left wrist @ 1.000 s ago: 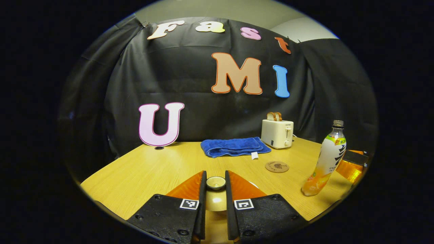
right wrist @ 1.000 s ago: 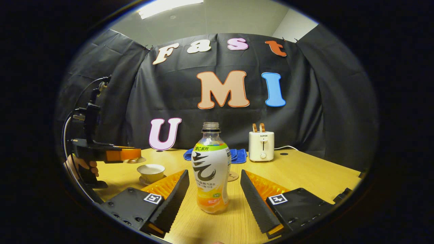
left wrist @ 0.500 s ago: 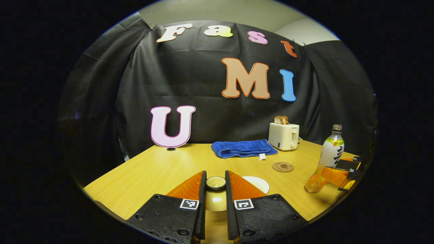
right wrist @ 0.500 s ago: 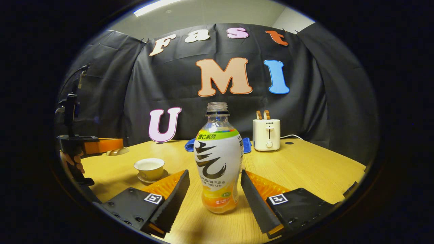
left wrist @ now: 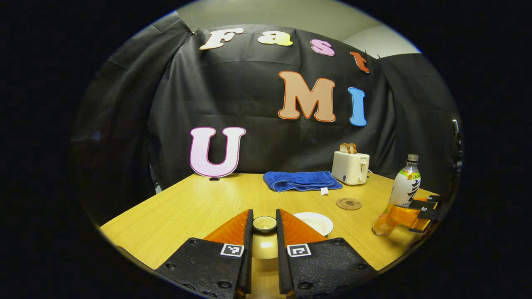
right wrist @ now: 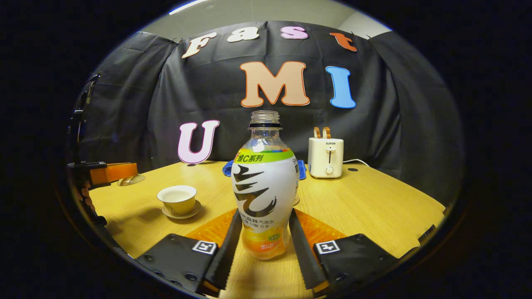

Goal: Open the teacup lid with one hand, grasp the water bottle and pour water into the teacup with the other hand; after pouring, place the water bottle on the coaster and then close the teacup lid.

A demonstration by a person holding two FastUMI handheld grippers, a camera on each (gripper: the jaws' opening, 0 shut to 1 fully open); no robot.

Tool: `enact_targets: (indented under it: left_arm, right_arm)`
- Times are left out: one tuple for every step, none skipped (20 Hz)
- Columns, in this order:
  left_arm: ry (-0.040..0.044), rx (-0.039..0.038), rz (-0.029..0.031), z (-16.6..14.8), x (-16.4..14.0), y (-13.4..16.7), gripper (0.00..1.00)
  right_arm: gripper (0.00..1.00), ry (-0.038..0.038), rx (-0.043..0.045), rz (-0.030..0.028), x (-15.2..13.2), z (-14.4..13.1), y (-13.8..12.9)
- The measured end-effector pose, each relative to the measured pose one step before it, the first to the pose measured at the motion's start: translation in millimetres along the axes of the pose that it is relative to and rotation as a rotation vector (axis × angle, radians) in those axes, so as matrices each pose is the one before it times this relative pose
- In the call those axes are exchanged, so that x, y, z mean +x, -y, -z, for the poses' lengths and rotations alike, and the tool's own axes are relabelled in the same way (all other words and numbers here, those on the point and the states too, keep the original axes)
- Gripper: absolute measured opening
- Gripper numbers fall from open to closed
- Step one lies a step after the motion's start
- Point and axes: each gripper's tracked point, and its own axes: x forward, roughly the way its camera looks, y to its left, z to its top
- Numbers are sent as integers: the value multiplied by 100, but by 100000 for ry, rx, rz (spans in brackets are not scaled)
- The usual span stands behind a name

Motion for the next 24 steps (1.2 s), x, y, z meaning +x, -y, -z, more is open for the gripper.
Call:
enact_targets:
  left_arm:
    - [-332,-221,-89,7,-70,-90,23]
    - [-167,-200,-98,22,-87,-74,23]
    - [-20,-174,-250,141,-28,-160,23]
    - [10,-281,-162,34,-142,-174,23]
    - [75,-364,-108,-21,-50,-107,23]
    - [-14,-313,-54,9,-113,-77,23]
    - [70,-282,-249,-104,-16,-113,23]
    - [84,-246,-124,1,-37,-182,23]
    - [-157,-17,-53,77,-29,-102,23]
    - [20,-13,-166,94,-109,-207,23]
    - [261,-23,-19,-112,-63,-53,23]
    - [237,-54,-53,-173,-55,-86,23]
    - [192,-198,0,-41,-130,-126,23]
    - [107,-284,8,51,-148,-114,23]
    - [157,-323,-92,-111,-95,-127,23]
    - [97,-348,-194,22,-108,-252,23]
    - [84,-247,-163,-27,-149,-240,23]
    - [64,-127,-297,154,-168,-291,23]
    - [109,-44,-288,24,-185,-304,23]
    - [-136,52,-178,19,-71,-173,24]
    - [146,-27,-317,-5,-90,-264,23]
    - [82,-48,-123,99,-31,-155,23]
    - [25,-141,-79,-29,-147,-157,23]
    - [8,-17,27,124,10,-112,23]
  right_arm:
    - [69,-185,-1680,-142,34,-16,-130]
    - [67,-314,-2522,33,-12,38,52]
    - [68,378,-3341,1741,48,-237,351]
    - [62,6,-3926,520,-31,-27,4]
    - [55,297,-3330,292,75,-223,-1]
    - [57,649,-3165,188,98,-198,18]
    - [57,605,-4170,398,51,-318,27]
    - [57,1287,-5134,1244,217,-410,-4]
    - [56,1173,-5485,1393,187,-477,232]
    - [55,1330,-5315,601,398,-652,22]
    - [57,1427,-4507,-62,244,-621,-168]
    - [59,1296,-4177,-28,283,-465,-162]
    - [58,966,-4101,196,302,-400,-103]
    - [57,971,-4278,466,344,-149,-27]
    - [57,763,-4366,535,227,-167,-62]
    - [57,466,-4188,195,251,-148,-190]
    - [58,162,-4023,-18,284,-80,-257]
    - [58,330,-4016,-29,374,30,-201]
    - [58,275,-3847,368,132,-3,188]
    - [59,267,-3354,449,-53,-29,171]
    - [59,145,-2960,299,76,-75,-137]
    - [59,114,-2861,203,219,57,-172]
    - [59,169,-3219,227,135,-47,-143]
    - [59,316,-3802,383,560,-226,-323]
